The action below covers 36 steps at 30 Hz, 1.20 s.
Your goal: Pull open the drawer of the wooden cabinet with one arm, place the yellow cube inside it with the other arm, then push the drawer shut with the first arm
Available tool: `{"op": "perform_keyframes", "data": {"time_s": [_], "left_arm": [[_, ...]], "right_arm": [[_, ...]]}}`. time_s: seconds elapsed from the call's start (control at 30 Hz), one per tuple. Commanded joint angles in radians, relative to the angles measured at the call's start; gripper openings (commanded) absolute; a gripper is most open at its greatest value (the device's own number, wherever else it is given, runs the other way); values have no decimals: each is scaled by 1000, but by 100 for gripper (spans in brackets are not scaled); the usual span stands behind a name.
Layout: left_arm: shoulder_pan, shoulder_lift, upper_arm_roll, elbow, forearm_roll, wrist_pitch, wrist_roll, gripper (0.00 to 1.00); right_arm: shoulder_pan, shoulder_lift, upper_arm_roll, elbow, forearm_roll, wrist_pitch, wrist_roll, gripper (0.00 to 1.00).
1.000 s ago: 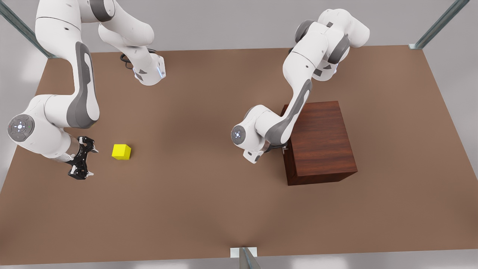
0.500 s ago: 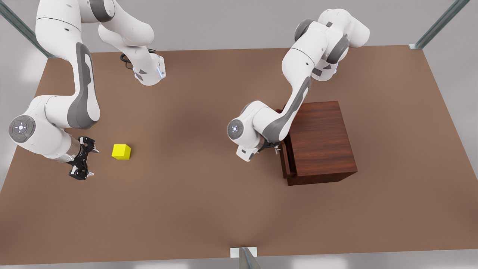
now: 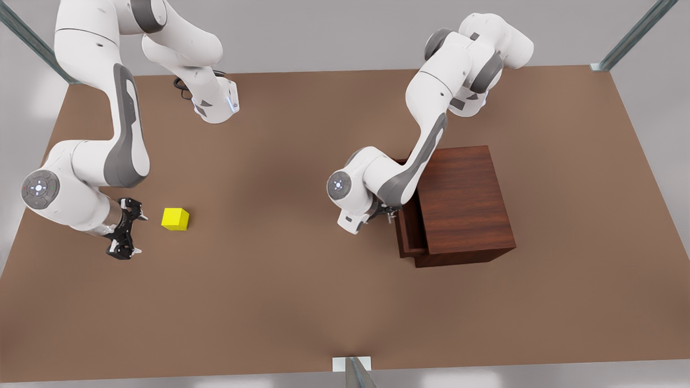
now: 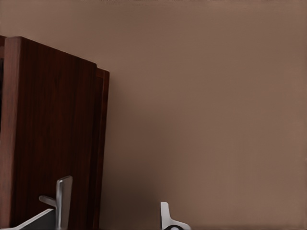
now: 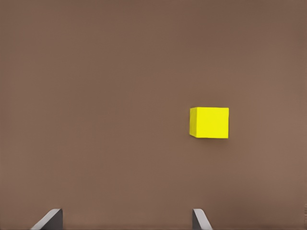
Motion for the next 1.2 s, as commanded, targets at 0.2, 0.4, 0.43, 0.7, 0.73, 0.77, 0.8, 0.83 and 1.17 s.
{"op": "perform_keyframes", "data": {"time_s": [0.2, 0.4, 0.43, 0.7, 0.73, 0.77, 0.8, 0.83, 1.17], "left_arm": [[4, -1, -9, 18, 7, 37, -157, 100], [3, 1, -36, 20, 7, 56, -226, 100], [3, 1, -39, 27, 7, 59, -234, 100], [1, 2, -76, 37, 5, 125, -320, 100], [1, 4, -84, 40, 7, 138, -321, 100], [1, 5, -85, 40, 7, 145, -321, 100], [1, 8, -85, 40, 7, 145, -321, 100], [1, 11, -87, 40, 12, 145, -320, 100], [-63, -48, -114, 264, 10, -107, -292, 100]], "right_arm": [[0, -1, 0, 0, -1, -4, 2, 100], [0, -1, 0, 0, -1, -4, 2, 100], [0, -1, 0, 0, -1, -4, 2, 100], [1, 4, 0, -9, -1, -9, 13, 100], [1, 4, 0, -19, 6, -7, 14, 100], [3, 2, 0, -30, 6, -7, 16, 100], [9, 2, 2, -35, 7, -5, 16, 100], [8, 1, 0, -41, 7, -4, 16, 100], [9, -5, 0, -62, 12, 7, 19, 100]]}}
